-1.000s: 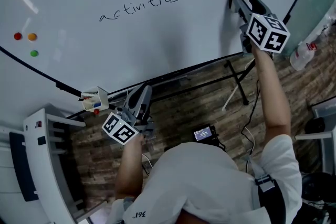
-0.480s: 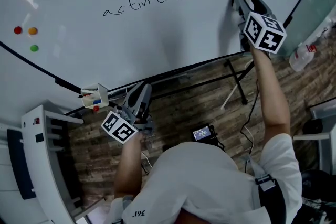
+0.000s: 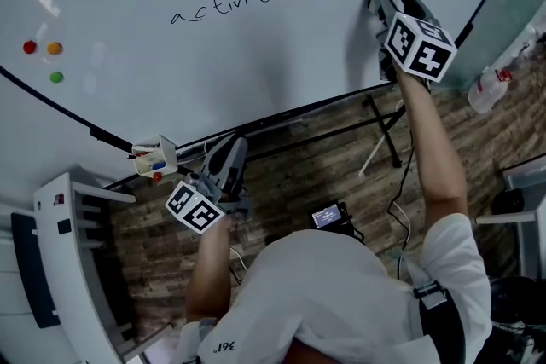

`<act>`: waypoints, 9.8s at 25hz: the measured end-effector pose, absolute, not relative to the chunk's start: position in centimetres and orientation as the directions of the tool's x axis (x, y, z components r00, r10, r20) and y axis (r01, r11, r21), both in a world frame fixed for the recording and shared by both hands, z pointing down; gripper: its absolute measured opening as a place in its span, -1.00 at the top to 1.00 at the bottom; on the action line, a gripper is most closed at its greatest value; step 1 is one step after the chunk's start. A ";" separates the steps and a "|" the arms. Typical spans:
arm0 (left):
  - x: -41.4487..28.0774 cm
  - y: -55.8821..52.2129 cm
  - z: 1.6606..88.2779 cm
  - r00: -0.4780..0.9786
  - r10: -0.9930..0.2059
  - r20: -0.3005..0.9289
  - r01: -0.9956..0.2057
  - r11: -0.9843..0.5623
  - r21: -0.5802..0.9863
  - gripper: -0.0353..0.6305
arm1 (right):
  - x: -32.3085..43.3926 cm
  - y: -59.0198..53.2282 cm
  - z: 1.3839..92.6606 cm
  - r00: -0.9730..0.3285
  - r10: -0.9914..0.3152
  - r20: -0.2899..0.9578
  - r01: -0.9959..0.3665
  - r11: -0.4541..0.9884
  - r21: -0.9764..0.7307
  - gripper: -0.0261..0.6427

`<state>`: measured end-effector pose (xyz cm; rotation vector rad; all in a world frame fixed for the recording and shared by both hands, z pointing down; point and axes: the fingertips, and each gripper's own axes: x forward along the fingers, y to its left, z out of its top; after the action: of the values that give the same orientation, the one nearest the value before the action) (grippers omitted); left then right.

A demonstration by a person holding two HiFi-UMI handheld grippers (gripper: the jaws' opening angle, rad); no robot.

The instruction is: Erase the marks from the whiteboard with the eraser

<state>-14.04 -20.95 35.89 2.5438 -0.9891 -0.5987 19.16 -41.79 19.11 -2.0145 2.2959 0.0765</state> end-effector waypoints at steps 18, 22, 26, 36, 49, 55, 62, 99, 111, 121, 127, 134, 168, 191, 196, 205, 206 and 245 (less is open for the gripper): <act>-17.8 -19.9 36.4 0.667 -0.693 -0.273 -0.532 -0.700 0.476 0.87 | 12.8 -40.6 18.7 -0.105 -0.991 -0.080 -0.994 0.105 0.001 0.21; -18.6 -19.9 36.7 0.673 -0.686 -0.277 -0.520 -0.705 0.483 0.87 | 11.5 -40.4 18.8 -0.098 -0.992 -0.077 -0.995 0.097 0.011 0.21; -19.6 -19.8 36.9 0.673 -0.683 -0.285 -0.509 -0.707 0.491 0.87 | 10.1 -40.2 18.8 -0.087 -0.993 -0.077 -0.996 0.085 0.026 0.21; -21.6 -20.2 36.9 0.683 -0.673 -0.284 -0.506 -0.716 0.481 0.87 | 5.8 -39.3 18.9 -0.096 -0.991 -0.089 -0.995 0.093 0.041 0.21; -23.3 -20.5 36.8 0.708 -0.646 -0.286 -0.481 -0.737 0.475 0.87 | 1.7 -38.6 19.1 -0.094 -0.991 -0.091 -0.995 0.091 0.041 0.21; -23.7 -20.2 36.9 0.718 -0.636 -0.282 -0.470 -0.742 0.478 0.87 | -1.4 -38.0 19.2 -0.126 -0.988 -0.091 -0.991 0.121 0.064 0.21; -24.9 -19.5 37.1 0.714 -0.641 -0.282 -0.476 -0.740 0.476 0.87 | -3.7 -37.5 19.2 -0.133 -0.987 -0.094 -0.989 0.126 0.075 0.21; -28.1 -18.3 37.0 0.697 -0.648 -0.307 -0.480 -0.740 0.471 0.87 | -10.7 -36.1 19.2 -0.142 -0.985 -0.093 -0.987 0.134 0.092 0.21; -29.0 -17.8 36.9 0.687 -0.655 -0.314 -0.488 -0.736 0.469 0.87 | -14.1 -35.5 19.5 -0.176 -0.980 -0.089 -0.979 0.164 0.123 0.21; -29.2 -17.5 36.6 0.685 -0.654 -0.320 -0.487 -0.739 0.466 0.87 | -17.7 -34.7 19.6 -0.240 -0.968 -0.072 -0.962 0.227 0.152 0.21; -29.9 -17.2 36.9 0.675 -0.662 -0.325 -0.490 -0.732 0.474 0.87 | -18.2 -34.6 19.6 -0.228 -0.971 -0.065 -0.963 0.215 0.161 0.21; -29.9 -17.0 37.2 0.670 -0.669 -0.321 -0.492 -0.725 0.483 0.87 | -18.8 -34.7 19.7 -0.233 -0.971 -0.053 -0.961 0.221 0.166 0.21; -32.6 -13.0 40.1 0.585 -0.765 -0.268 -0.562 -0.621 0.546 0.87 | -28.7 -26.8 22.5 -0.658 -0.753 0.013 -0.732 0.644 0.221 0.20; -26.7 -13.8 39.9 0.543 -0.808 -0.229 -0.623 -0.570 0.536 0.87 | -23.9 -32.7 26.4 -0.545 -0.836 0.061 -0.774 0.530 0.347 0.20; -26.0 -14.6 39.7 0.547 -0.807 -0.225 -0.623 -0.571 0.534 0.87 | -23.4 -33.1 26.2 -0.548 -0.834 0.063 -0.775 0.535 0.336 0.20; -23.1 -16.2 39.6 0.584 -0.782 -0.219 -0.601 -0.598 0.531 0.87 | -19.3 -34.2 25.5 -0.498 -0.867 0.040 -0.814 0.482 0.325 0.21; -22.7 -16.3 39.5 0.588 -0.779 -0.219 -0.599 -0.601 0.530 0.87 | -18.8 -34.2 25.4 -0.495 -0.868 0.038 -0.816 0.479 0.324 0.20; -10.8 -20.4 38.9 0.688 -0.696 -0.205 -0.529 -0.674 0.515 0.87 | -2.0 -37.5 24.5 -0.387 -0.922 0.005 -0.869 0.367 0.331 0.20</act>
<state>-10.80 -20.39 38.86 2.4806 -0.9520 -0.5447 -2.01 -37.46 24.46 -1.8250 2.7485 0.4640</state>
